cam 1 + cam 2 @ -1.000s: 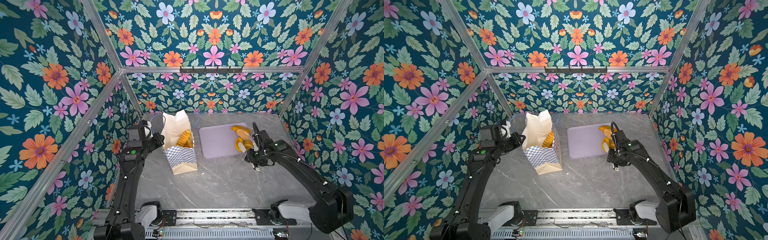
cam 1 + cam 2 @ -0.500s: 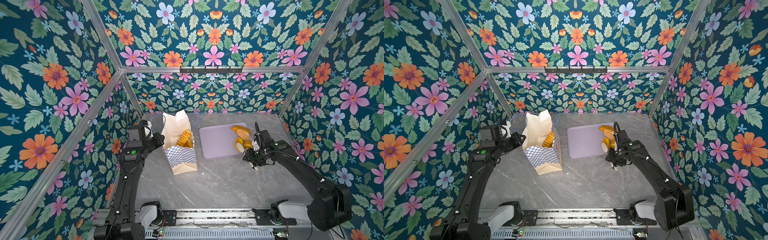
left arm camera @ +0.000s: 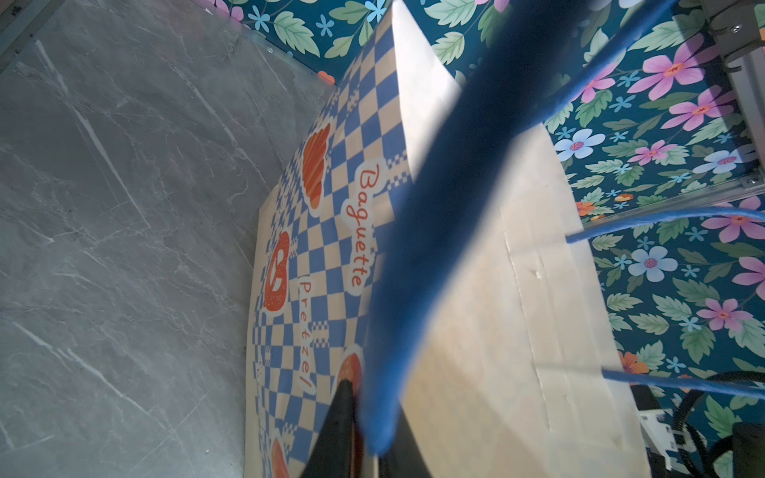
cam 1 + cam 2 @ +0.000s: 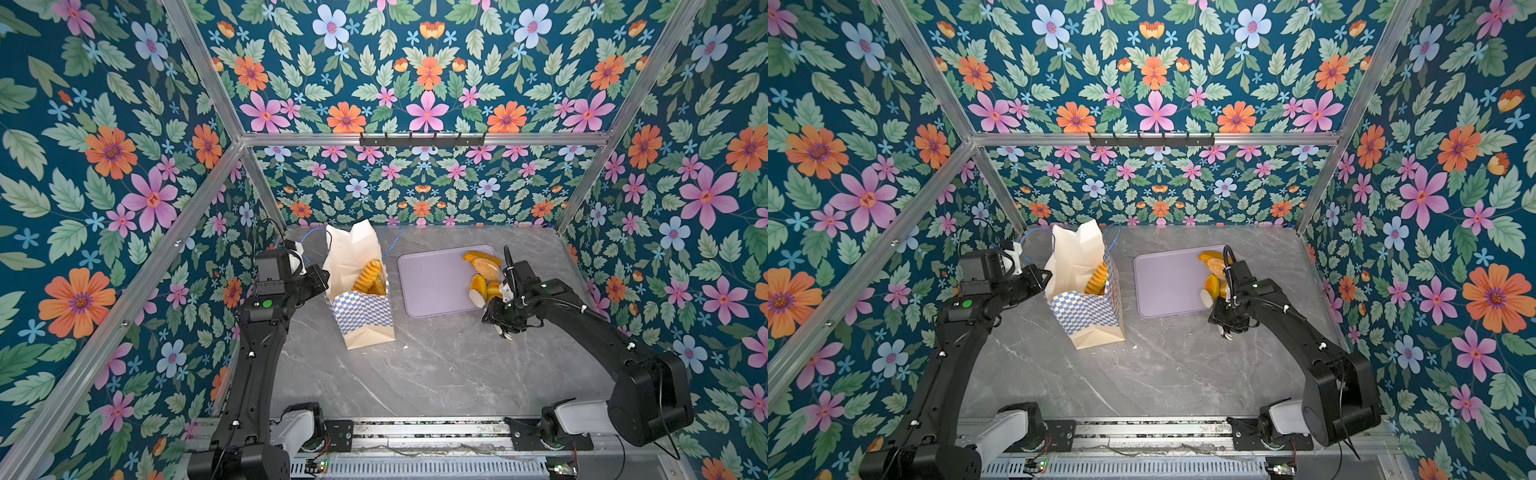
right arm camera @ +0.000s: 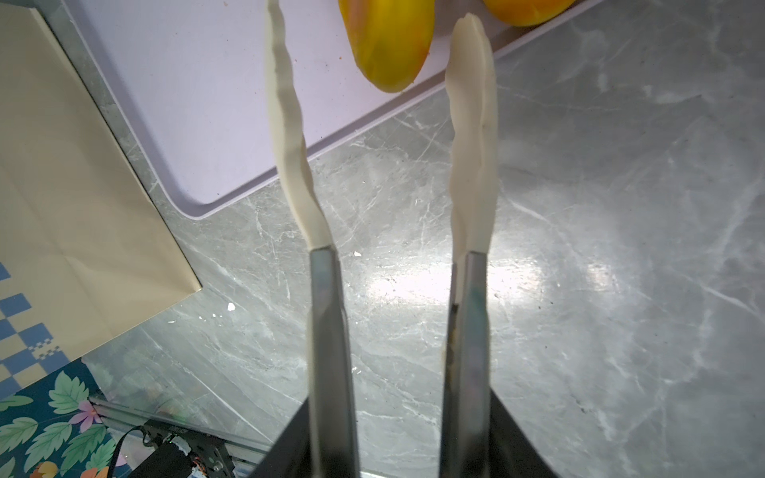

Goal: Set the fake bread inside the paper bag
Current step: 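Lower the tongs onto the oval yellow loaf and close them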

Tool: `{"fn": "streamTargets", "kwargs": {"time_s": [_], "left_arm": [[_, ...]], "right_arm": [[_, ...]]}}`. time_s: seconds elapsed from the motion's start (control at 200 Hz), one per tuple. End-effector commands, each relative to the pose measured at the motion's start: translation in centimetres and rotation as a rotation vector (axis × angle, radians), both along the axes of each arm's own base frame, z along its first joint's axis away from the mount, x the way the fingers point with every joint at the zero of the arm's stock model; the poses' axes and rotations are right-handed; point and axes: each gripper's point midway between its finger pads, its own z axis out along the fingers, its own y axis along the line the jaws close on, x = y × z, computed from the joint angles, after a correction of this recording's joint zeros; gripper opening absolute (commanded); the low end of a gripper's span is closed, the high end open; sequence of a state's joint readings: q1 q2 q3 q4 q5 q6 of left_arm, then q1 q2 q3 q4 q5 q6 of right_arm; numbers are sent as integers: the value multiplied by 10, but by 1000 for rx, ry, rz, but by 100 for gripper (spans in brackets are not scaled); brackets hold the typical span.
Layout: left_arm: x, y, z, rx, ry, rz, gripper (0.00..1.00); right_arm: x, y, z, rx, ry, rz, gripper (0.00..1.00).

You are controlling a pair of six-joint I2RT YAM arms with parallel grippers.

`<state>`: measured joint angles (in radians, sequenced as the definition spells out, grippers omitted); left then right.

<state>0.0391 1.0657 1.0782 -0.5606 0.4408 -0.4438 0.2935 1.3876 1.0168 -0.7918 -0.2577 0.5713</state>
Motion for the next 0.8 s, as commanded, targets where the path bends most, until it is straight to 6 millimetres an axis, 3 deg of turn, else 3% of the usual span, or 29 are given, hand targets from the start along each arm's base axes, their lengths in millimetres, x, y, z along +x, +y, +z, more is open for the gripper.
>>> {"fn": "streamTargets", "kwargs": {"time_s": [0.0, 0.47, 0.795], "left_arm": [[0, 1, 2, 6, -9, 1, 14], [-1, 2, 1, 12, -4, 6, 14], [-3, 2, 2, 16, -7, 7, 14]], "right_arm": [[10, 3, 0, 7, -25, 2, 48], [35, 4, -11, -22, -31, -3, 44], [40, 1, -16, -45, -29, -3, 32]]}}
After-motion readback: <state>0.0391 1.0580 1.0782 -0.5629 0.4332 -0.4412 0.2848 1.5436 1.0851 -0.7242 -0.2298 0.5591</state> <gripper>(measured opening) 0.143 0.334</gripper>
